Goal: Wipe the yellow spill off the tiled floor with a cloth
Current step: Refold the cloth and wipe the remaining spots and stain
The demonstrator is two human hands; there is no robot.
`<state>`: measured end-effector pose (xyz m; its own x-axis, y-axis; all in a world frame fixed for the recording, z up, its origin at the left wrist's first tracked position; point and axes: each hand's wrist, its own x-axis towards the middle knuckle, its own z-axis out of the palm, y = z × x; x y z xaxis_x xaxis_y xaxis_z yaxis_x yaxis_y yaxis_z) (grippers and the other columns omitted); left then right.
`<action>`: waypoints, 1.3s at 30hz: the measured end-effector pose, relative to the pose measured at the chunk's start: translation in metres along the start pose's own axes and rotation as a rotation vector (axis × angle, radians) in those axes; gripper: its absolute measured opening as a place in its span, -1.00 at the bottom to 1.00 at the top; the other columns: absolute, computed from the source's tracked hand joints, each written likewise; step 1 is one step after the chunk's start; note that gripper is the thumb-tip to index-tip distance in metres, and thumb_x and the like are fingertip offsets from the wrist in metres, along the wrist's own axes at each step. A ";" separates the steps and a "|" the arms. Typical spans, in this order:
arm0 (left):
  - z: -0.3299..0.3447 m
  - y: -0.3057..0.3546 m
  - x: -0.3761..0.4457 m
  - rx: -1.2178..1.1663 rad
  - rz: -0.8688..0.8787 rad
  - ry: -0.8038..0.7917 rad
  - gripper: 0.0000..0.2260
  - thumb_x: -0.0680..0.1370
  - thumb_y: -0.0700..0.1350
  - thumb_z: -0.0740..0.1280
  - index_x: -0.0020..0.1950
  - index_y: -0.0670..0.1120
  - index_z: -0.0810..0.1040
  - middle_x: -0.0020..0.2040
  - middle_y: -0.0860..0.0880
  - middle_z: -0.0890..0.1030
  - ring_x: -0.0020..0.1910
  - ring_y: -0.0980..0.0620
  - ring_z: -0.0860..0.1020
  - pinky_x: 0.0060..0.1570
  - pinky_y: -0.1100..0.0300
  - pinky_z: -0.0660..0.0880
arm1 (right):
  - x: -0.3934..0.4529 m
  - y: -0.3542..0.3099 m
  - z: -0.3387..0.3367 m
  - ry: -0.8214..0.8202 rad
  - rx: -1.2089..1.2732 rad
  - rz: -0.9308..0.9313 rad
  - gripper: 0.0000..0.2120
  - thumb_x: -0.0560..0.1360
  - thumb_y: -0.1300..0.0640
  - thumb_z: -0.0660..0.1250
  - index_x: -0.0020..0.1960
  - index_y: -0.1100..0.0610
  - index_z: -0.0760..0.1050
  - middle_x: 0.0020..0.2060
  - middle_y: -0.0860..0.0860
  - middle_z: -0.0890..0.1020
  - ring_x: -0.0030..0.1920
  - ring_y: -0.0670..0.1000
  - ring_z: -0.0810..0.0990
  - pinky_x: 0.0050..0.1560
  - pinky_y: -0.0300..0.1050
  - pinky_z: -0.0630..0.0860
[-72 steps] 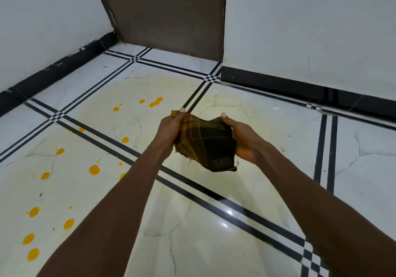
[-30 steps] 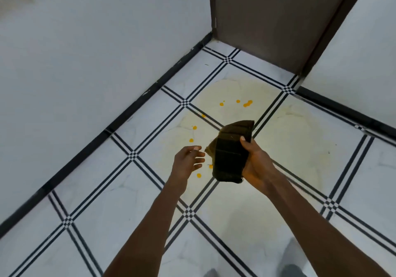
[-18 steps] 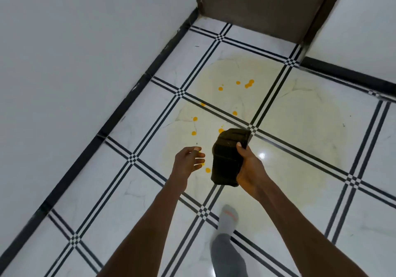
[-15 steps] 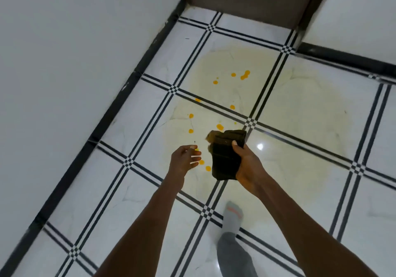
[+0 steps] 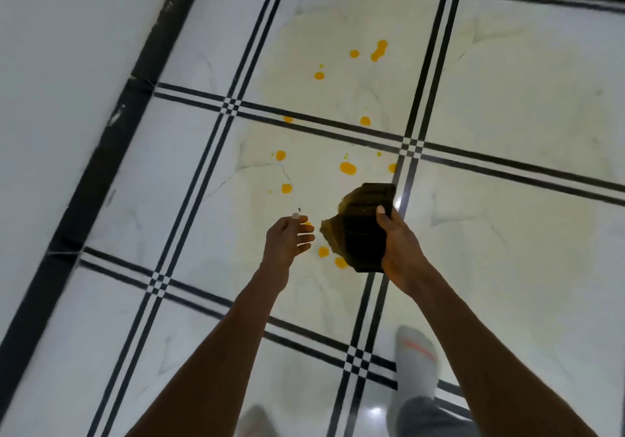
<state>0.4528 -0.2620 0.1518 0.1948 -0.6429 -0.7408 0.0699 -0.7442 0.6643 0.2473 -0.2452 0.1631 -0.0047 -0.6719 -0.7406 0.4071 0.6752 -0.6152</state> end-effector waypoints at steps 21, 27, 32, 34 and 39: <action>0.004 -0.092 0.217 -0.032 0.314 -0.140 -0.79 0.69 -0.12 0.28 0.26 -0.17 0.60 0.00 -0.10 0.71 -0.08 -0.02 0.68 -0.01 0.13 0.60 | 0.136 0.193 -0.010 0.138 -1.538 -0.568 -0.57 0.70 -0.22 0.10 0.37 -0.03 0.56 0.31 0.01 0.55 0.31 0.08 0.50 0.27 0.11 0.53; -0.036 -0.104 0.205 0.139 0.340 -0.041 -0.81 0.68 -0.15 0.25 0.19 -0.17 0.62 -0.07 -0.08 0.69 -0.11 -0.03 0.66 -0.01 0.08 0.58 | 0.166 0.199 -0.014 0.114 -1.638 -0.685 -0.45 0.67 -0.12 0.23 0.60 0.04 0.32 0.65 0.17 0.19 0.67 0.24 0.08 0.63 0.30 0.14; -0.060 -0.121 0.223 0.410 0.566 0.115 -0.84 0.66 -0.16 0.28 0.13 -0.17 0.63 -0.05 -0.08 0.70 -0.11 -0.01 0.67 0.04 0.06 0.60 | 0.186 0.224 -0.034 0.162 -1.715 -0.762 -0.34 0.68 -0.29 -0.05 0.70 -0.04 0.05 0.71 0.06 -0.06 0.70 0.12 -0.19 0.66 0.31 -0.13; -0.068 -0.125 0.232 0.526 0.679 0.198 -0.85 0.64 -0.18 0.30 0.13 -0.18 0.63 0.01 -0.09 0.70 -0.05 -0.02 0.63 0.03 0.10 0.54 | 0.188 0.230 -0.041 0.190 -1.743 -0.798 -0.35 0.69 -0.30 -0.08 0.70 -0.05 0.02 0.71 0.04 -0.06 0.70 0.10 -0.17 0.65 0.31 -0.13; -0.094 -0.143 0.246 0.811 0.874 0.307 -0.81 0.61 -0.19 0.33 0.21 -0.17 0.59 0.15 -0.17 0.57 0.11 -0.18 0.54 0.14 -0.08 0.53 | 0.187 0.219 -0.061 0.236 -1.826 -0.808 -0.34 0.65 -0.38 -0.01 0.68 -0.19 0.01 0.71 -0.01 -0.08 0.70 0.13 -0.18 0.56 0.53 -0.20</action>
<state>0.5830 -0.2964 -0.1165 0.1005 -0.9937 0.0489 -0.8059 -0.0525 0.5898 0.2801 -0.2043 -0.1267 0.1645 -0.9782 -0.1264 -0.9784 -0.1456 -0.1467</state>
